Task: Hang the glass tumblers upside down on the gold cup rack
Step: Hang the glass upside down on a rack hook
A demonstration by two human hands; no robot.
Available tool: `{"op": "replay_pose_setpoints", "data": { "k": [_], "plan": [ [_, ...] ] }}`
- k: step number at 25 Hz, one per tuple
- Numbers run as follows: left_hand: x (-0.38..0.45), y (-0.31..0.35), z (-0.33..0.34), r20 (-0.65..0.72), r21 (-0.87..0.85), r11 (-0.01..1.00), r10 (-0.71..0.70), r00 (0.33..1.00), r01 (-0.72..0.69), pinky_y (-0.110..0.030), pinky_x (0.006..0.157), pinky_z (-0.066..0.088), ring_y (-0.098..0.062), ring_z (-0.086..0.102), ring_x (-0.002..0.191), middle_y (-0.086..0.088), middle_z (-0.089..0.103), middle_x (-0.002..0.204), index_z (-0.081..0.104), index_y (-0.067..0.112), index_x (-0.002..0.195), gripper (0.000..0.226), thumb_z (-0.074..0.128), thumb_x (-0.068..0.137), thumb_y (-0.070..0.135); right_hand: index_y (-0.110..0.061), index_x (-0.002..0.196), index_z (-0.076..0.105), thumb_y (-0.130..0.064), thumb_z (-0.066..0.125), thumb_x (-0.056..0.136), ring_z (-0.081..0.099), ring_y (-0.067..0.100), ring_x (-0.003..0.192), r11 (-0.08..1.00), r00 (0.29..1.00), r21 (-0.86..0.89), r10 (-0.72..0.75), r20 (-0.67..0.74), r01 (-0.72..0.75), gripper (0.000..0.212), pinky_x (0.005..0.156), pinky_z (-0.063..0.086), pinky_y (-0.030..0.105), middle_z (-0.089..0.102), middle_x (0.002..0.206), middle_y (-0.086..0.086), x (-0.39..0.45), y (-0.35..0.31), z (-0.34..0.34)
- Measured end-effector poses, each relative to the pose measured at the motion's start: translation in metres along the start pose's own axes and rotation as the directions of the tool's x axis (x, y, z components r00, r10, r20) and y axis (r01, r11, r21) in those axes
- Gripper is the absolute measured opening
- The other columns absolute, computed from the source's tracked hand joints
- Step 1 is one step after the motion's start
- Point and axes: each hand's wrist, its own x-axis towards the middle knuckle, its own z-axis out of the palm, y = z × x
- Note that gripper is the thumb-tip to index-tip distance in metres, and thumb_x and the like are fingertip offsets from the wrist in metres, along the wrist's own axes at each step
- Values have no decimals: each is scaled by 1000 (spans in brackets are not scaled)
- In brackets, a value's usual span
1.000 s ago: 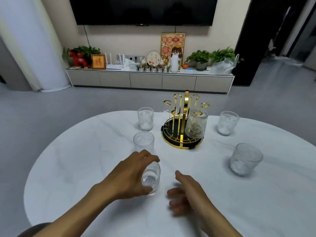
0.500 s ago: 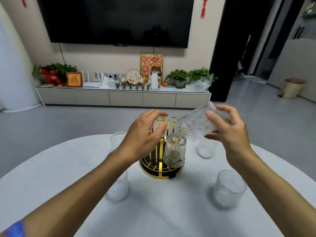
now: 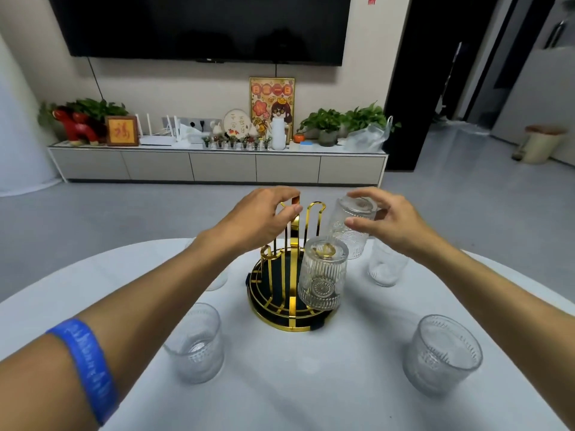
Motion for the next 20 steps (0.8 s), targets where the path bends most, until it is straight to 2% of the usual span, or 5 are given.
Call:
{"op": "replay_pose_setpoints", "data": {
  "k": [3,6,13,17,20],
  "plan": [
    [-2,2,0,-7,14,1000,13,1000,-13,-33,97,36,-21,45,130,-2,50,145,49,21,140,45,45,99,40,-41,116,62,-41,80,71,63,0,79,999,993,-48,-2,115,8,49,73,54,33,67,108,-4,-8,13,17],
    [-1,1,2,-26,26,999,35,999,-34,-30,94,34,-21,45,129,-3,51,144,49,20,139,44,45,100,39,-42,118,60,-43,76,73,65,21,98,999,991,-54,9,133,-1,48,86,54,46,67,116,-3,-13,16,21],
    [-10,6,4,-9,-42,999,-3,1000,2,-28,98,28,-21,37,136,-4,42,151,39,19,146,49,41,101,39,-38,135,53,-15,76,81,56,20,119,987,985,102,107,132,-121,63,96,50,44,56,139,-5,-28,7,19],
    [-86,-18,2,-127,-114,979,-186,974,172,-35,101,32,-20,34,138,1,38,154,35,29,147,63,51,92,53,-41,112,65,-12,64,83,64,8,99,974,937,200,170,-306,-111,41,67,50,13,68,116,-13,-102,-18,27],
    [-162,-46,10,18,92,932,-354,935,351,-40,104,34,-21,35,136,5,36,154,33,34,146,91,69,69,65,-36,91,69,-2,61,81,66,8,79,952,933,255,238,-268,-169,36,58,52,20,71,97,-21,-167,-46,61]
  ]
}}
